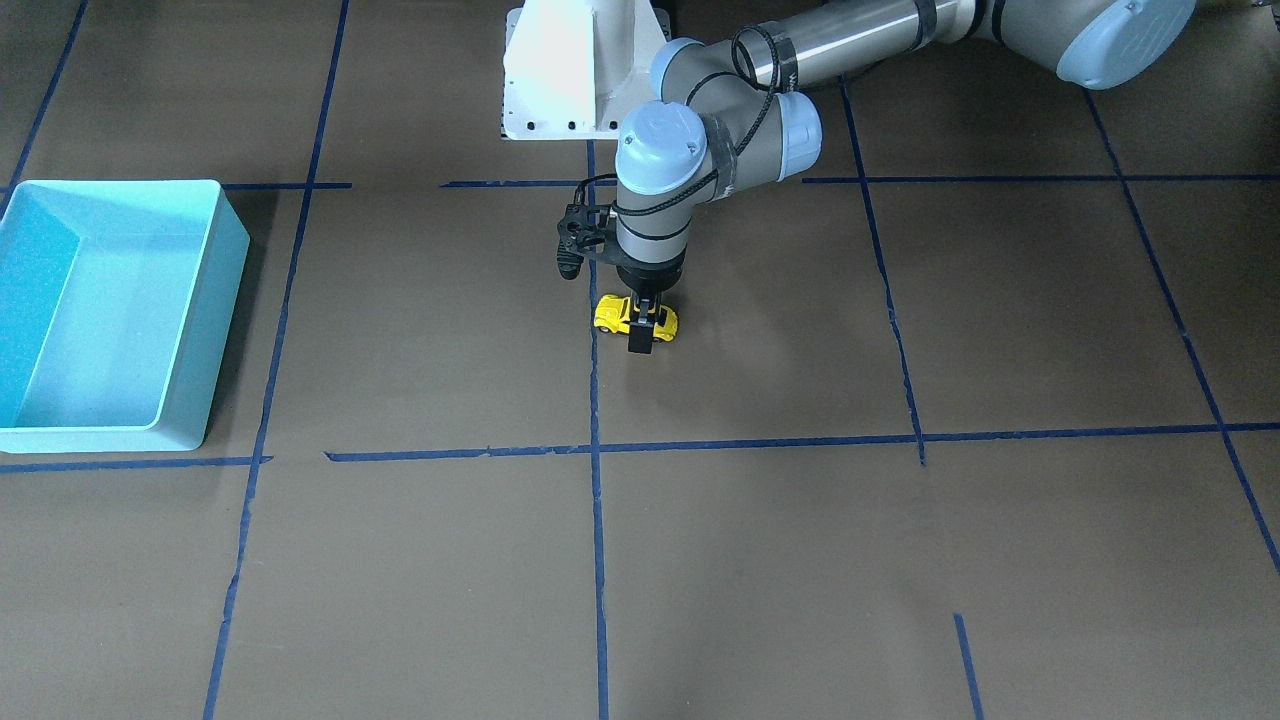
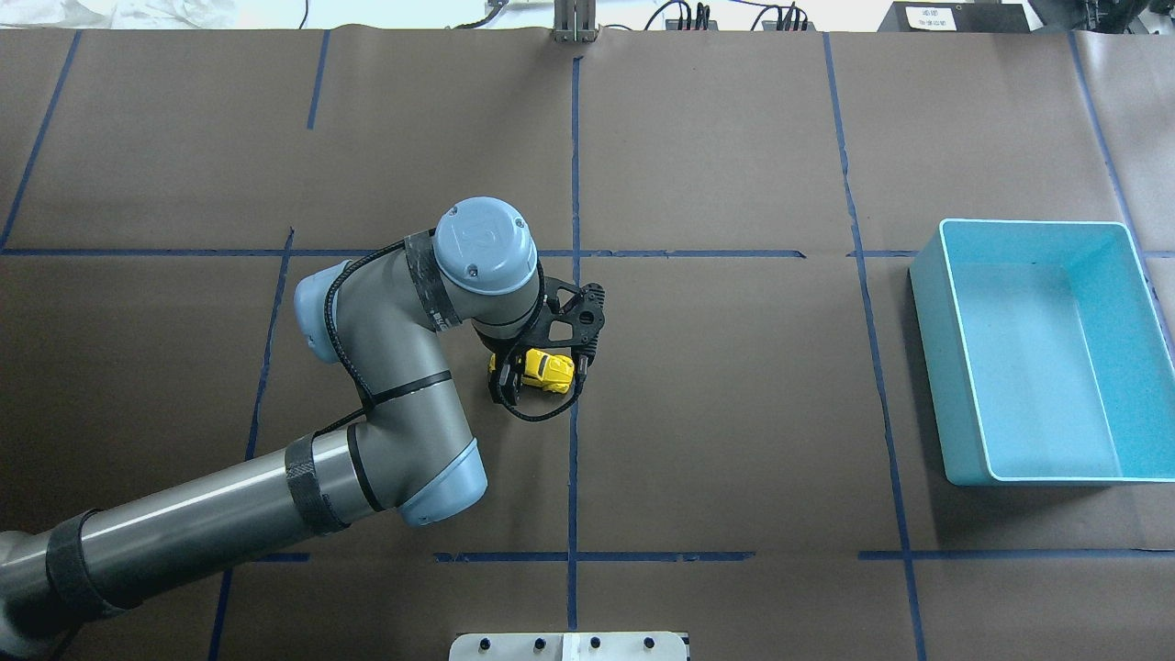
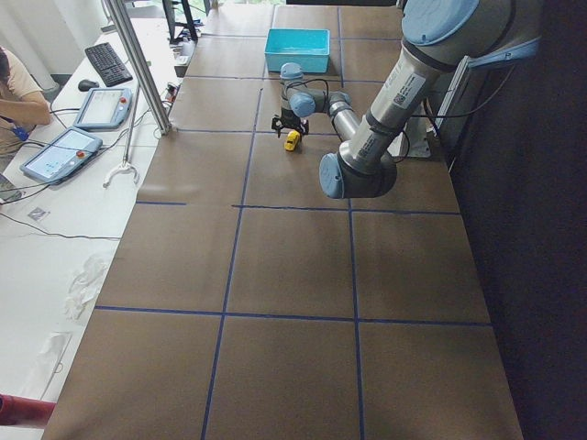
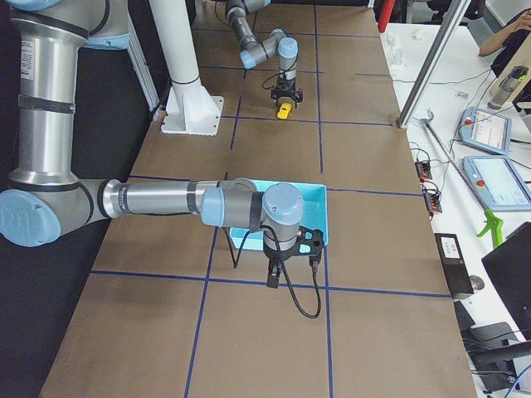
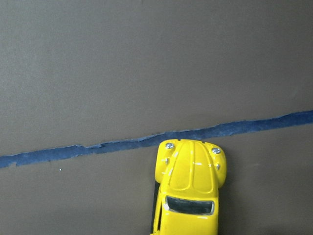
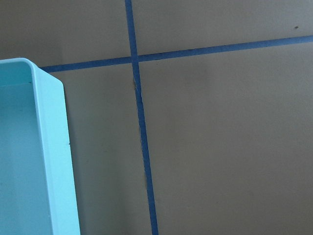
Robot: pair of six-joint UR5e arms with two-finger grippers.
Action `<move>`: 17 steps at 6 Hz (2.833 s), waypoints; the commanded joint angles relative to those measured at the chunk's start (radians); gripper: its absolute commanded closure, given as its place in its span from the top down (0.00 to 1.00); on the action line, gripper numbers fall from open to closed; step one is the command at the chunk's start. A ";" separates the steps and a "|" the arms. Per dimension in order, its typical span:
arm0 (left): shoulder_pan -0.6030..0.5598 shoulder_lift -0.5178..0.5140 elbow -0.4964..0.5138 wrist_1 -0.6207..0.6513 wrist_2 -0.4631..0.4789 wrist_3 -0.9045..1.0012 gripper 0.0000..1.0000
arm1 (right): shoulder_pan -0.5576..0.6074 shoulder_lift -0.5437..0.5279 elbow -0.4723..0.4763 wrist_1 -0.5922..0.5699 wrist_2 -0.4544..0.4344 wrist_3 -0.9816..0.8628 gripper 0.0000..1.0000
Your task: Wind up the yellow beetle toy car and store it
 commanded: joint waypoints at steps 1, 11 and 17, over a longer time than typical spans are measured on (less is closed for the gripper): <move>0.006 0.000 0.010 -0.020 -0.001 -0.003 0.82 | 0.000 0.002 -0.001 0.000 0.000 0.000 1.00; -0.036 -0.054 0.035 -0.010 -0.003 -0.135 0.58 | 0.000 0.002 -0.001 0.000 0.000 0.000 1.00; -0.019 -0.046 0.090 -0.018 -0.012 -0.124 0.67 | 0.000 0.002 -0.002 0.000 -0.002 0.001 1.00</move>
